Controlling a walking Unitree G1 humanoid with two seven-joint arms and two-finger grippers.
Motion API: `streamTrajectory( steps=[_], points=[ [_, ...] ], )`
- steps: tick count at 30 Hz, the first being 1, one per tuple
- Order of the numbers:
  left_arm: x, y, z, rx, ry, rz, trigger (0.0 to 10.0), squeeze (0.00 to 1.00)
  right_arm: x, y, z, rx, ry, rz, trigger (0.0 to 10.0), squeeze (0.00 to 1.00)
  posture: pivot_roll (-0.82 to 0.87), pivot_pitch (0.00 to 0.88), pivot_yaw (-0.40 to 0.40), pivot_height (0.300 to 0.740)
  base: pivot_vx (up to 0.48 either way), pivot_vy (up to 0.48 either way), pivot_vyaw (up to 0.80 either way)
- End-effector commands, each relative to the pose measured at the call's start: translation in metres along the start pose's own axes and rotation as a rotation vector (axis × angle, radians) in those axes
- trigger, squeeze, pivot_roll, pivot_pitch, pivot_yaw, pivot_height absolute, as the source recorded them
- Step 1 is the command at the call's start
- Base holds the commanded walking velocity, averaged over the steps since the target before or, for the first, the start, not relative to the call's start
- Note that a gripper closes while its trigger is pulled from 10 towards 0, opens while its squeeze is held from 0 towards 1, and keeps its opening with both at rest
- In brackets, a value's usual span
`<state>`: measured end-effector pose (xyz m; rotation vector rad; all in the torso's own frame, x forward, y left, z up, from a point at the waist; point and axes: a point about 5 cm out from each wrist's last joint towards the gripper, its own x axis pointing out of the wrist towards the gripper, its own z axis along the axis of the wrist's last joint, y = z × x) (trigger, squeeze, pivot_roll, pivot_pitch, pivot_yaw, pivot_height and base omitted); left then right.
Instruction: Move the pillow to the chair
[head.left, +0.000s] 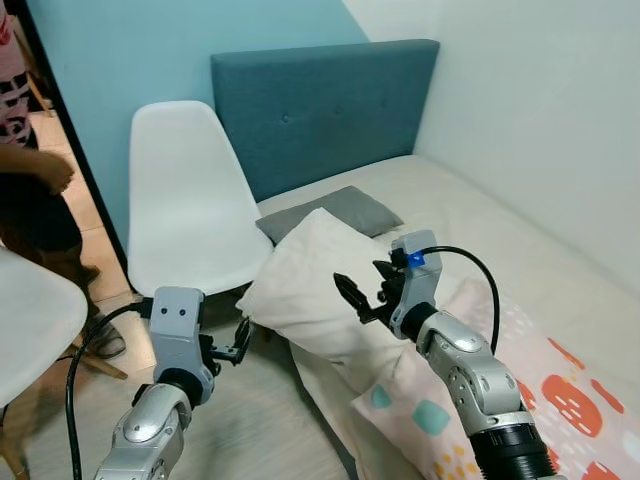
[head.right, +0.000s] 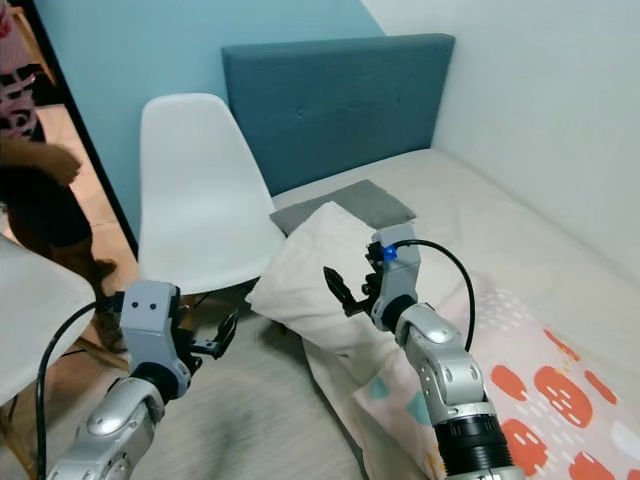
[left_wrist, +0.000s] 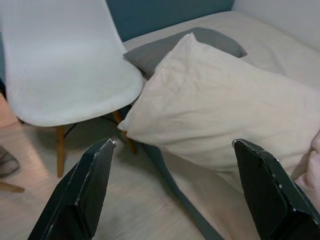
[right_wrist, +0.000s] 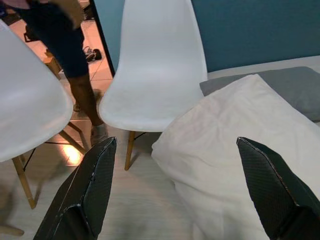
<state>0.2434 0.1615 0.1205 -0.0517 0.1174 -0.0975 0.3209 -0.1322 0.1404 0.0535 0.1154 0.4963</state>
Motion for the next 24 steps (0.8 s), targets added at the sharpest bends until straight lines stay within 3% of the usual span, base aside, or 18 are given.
streamTrajectory(
  steps=[1, 9, 15, 20, 21, 22, 24],
  points=[
    [-0.001, 0.001, -0.005, -0.003, 0.022, 0.006, 10.0, 0.0, 0.0, 0.0, 0.001, -0.014, 0.0, -0.004, 10.0, 0.0, 0.08, 0.0, -0.033, 0.74, 0.0, 0.0, 0.0],
    [-0.004, 0.008, -0.013, -0.039, 0.016, 0.072, 10.0, 0.0, -0.002, 0.0, 0.002, -0.044, -0.023, -0.019, 10.0, 0.0, 0.08, 0.0, -0.03, 0.74, 0.0, 0.0, -0.57],
    [-0.011, 0.005, -0.006, 0.051, -0.044, 0.068, 10.0, 0.0, -0.015, 0.009, 0.013, -0.179, -0.103, -0.002, 10.0, 0.0, 0.07, 0.0, -0.033, 0.74, 0.0, 0.0, 0.0],
    [-0.008, 0.005, -0.005, 0.096, -0.053, 0.056, 10.0, 0.0, -0.02, 0.012, 0.011, -0.195, -0.102, 0.012, 10.0, 0.0, 0.06, 0.0, -0.037, 0.74, 0.0, 0.0, 0.0],
    [-0.002, 0.009, -0.004, 0.119, -0.07, 0.079, 10.0, 0.0, -0.022, -0.002, 0.003, -0.098, -0.081, -0.031, 10.0, 0.0, 0.05, 0.0, -0.041, 0.74, 0.0, 0.0, 0.0],
    [-0.002, 0.009, -0.004, 0.119, -0.07, 0.079, 10.0, 0.0, -0.022, -0.002, 0.003, -0.098, -0.081, -0.031, 10.0, 0.0, 0.05, 0.0, -0.041, 0.74, 0.0, 0.0, 0.0],
    [0.001, 0.017, -0.009, 0.105, -0.068, 0.121, 10.0, 0.0, -0.024, -0.024, -0.01, 0.042, -0.049, -0.13, 10.0, 0.0, 0.06, 0.0, -0.045, 0.74, 0.0, 0.0, 0.0]
  ],
)
